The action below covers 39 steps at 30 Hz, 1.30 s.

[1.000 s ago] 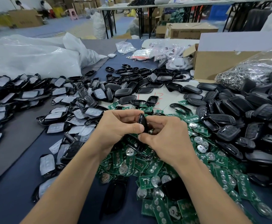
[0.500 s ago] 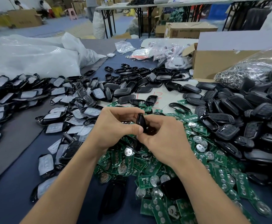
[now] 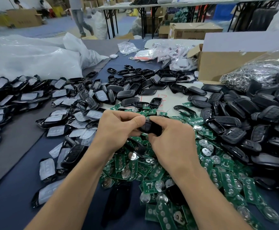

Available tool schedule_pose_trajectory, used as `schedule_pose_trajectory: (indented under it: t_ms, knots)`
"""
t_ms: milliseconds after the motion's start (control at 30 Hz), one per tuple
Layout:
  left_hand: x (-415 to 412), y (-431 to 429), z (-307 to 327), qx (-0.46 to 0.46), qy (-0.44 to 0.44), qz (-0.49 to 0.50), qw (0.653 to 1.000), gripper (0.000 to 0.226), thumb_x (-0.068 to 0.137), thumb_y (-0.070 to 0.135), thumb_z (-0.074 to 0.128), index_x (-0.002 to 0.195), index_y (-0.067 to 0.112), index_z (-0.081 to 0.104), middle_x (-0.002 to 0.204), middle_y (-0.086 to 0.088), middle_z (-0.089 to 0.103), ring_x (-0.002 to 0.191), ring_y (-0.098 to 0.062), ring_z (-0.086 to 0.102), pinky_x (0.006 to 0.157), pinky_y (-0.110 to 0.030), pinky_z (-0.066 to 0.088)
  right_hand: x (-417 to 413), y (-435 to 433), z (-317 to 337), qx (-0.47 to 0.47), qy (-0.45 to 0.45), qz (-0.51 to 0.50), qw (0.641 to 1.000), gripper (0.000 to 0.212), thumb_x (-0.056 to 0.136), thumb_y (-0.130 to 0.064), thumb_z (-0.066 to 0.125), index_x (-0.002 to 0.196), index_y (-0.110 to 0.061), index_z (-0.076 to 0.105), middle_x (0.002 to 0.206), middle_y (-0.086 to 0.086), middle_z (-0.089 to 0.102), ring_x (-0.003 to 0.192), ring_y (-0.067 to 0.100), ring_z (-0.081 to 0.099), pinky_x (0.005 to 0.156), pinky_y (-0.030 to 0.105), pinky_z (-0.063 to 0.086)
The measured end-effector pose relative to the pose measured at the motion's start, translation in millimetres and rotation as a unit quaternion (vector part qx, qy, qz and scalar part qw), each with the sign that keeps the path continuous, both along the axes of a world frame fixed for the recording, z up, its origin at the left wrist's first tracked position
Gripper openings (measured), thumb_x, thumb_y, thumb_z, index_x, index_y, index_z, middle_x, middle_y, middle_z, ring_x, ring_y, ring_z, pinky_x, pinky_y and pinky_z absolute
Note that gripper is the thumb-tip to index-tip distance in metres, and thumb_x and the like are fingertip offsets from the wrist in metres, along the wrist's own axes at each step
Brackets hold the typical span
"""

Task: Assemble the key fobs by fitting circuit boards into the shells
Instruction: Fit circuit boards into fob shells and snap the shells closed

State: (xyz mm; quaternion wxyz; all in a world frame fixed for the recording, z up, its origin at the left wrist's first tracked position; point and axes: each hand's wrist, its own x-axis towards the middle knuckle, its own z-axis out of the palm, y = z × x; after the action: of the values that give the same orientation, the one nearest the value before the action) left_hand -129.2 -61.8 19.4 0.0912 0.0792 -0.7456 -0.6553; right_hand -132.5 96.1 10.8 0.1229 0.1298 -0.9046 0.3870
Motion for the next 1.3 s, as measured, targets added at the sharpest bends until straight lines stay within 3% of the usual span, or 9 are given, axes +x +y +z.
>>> schedule_pose_trajectory:
  t_ms: [200, 333, 433, 567, 800, 967, 1167, 1233, 1300]
  knots:
    - [-1, 1, 0, 0.011, 0.028, 0.016, 0.999, 0.013, 0.09, 0.004, 0.078, 0.087, 0.015, 0.084, 0.084, -0.01, 0.081, 0.08, -0.028, 0.079, 0.066, -0.027, 0.064, -9, 7, -4, -0.151, -0.063, 0.035, 0.986, 0.035, 0.075, -0.019, 0.081, 0.092, -0.049, 0.076, 0.082, -0.024, 0.075, 0.077, 0.002, 0.071, 0.075, 0.022, 0.058]
    - [1, 0, 1, 0.028, 0.051, 0.004, 0.998, 0.019, 0.091, 0.004, 0.076, 0.085, 0.02, 0.085, 0.087, -0.009, 0.081, 0.085, -0.027, 0.079, 0.069, -0.028, 0.064, -17, 13, -2, -0.304, -0.139, 0.074, 0.94, 0.028, 0.082, -0.016, 0.079, 0.091, -0.043, 0.081, 0.081, -0.006, 0.08, 0.073, 0.022, 0.075, 0.081, 0.048, 0.063]
    - [1, 1, 0, 0.012, 0.063, -0.012, 0.998, 0.017, 0.092, 0.007, 0.077, 0.09, 0.021, 0.085, 0.089, -0.006, 0.081, 0.086, -0.025, 0.079, 0.071, -0.027, 0.064, -19, 16, -4, -0.347, -0.154, 0.06, 0.923, 0.024, 0.083, -0.008, 0.081, 0.09, -0.031, 0.084, 0.082, 0.0, 0.08, 0.074, 0.027, 0.075, 0.082, 0.05, 0.063]
    - [1, 4, -4, -0.039, 0.067, -0.028, 0.997, 0.023, 0.089, 0.009, 0.081, 0.09, 0.031, 0.085, 0.084, -0.001, 0.081, 0.081, -0.02, 0.078, 0.076, -0.031, 0.065, -19, 16, -5, -0.356, -0.15, 0.048, 0.921, 0.025, 0.08, -0.003, 0.082, 0.088, -0.027, 0.084, 0.079, -0.002, 0.08, 0.068, 0.013, 0.074, 0.072, 0.032, 0.058]
    - [2, 4, -5, -0.071, 0.142, -0.044, 0.986, 0.038, 0.084, -0.004, 0.08, 0.091, 0.034, 0.084, 0.088, 0.007, 0.082, 0.086, -0.012, 0.079, 0.08, -0.02, 0.059, -16, 14, -1, -0.259, -0.124, 0.072, 0.955, 0.02, 0.083, -0.014, 0.08, 0.097, -0.028, 0.084, 0.082, -0.013, 0.079, 0.079, 0.008, 0.076, 0.078, 0.037, 0.063]
    - [1, 7, -6, -0.073, 0.168, -0.044, 0.982, 0.043, 0.083, -0.002, 0.079, 0.09, 0.04, 0.084, 0.089, 0.01, 0.081, 0.087, -0.01, 0.079, 0.08, -0.018, 0.059, -14, 12, 0, -0.265, -0.099, 0.04, 0.958, 0.023, 0.081, -0.013, 0.085, 0.094, -0.032, 0.084, 0.082, -0.018, 0.079, 0.079, 0.002, 0.076, 0.082, 0.037, 0.063]
    - [1, 6, -11, -0.098, 0.162, -0.037, 0.981, 0.042, 0.084, -0.001, 0.081, 0.096, 0.039, 0.083, 0.092, 0.011, 0.081, 0.091, -0.013, 0.079, 0.085, -0.025, 0.061, -16, 16, 1, -0.163, -0.053, 0.041, 0.984, 0.02, 0.082, -0.021, 0.082, 0.095, -0.037, 0.082, 0.085, -0.03, 0.075, 0.083, -0.009, 0.071, 0.077, 0.012, 0.056]
    - [0, 8, -10, -0.066, 0.16, -0.021, 0.985, 0.033, 0.083, 0.005, 0.083, 0.099, 0.034, 0.083, 0.093, 0.008, 0.082, 0.09, -0.014, 0.079, 0.082, -0.024, 0.06, -17, 15, 2, -0.244, -0.084, 0.05, 0.965, 0.023, 0.083, -0.013, 0.082, 0.089, -0.035, 0.083, 0.081, -0.019, 0.078, 0.078, -0.002, 0.074, 0.074, 0.018, 0.059]
    - [0, 11, -6, -0.025, 0.141, -0.006, 0.99, 0.023, 0.083, 0.02, 0.083, 0.103, 0.032, 0.083, 0.093, 0.005, 0.082, 0.09, -0.013, 0.078, 0.079, -0.022, 0.06, -14, 11, 2, -0.379, -0.131, 0.065, 0.914, 0.03, 0.084, -0.004, 0.081, 0.08, -0.034, 0.083, 0.077, -0.008, 0.079, 0.07, 0.003, 0.074, 0.067, 0.017, 0.056]
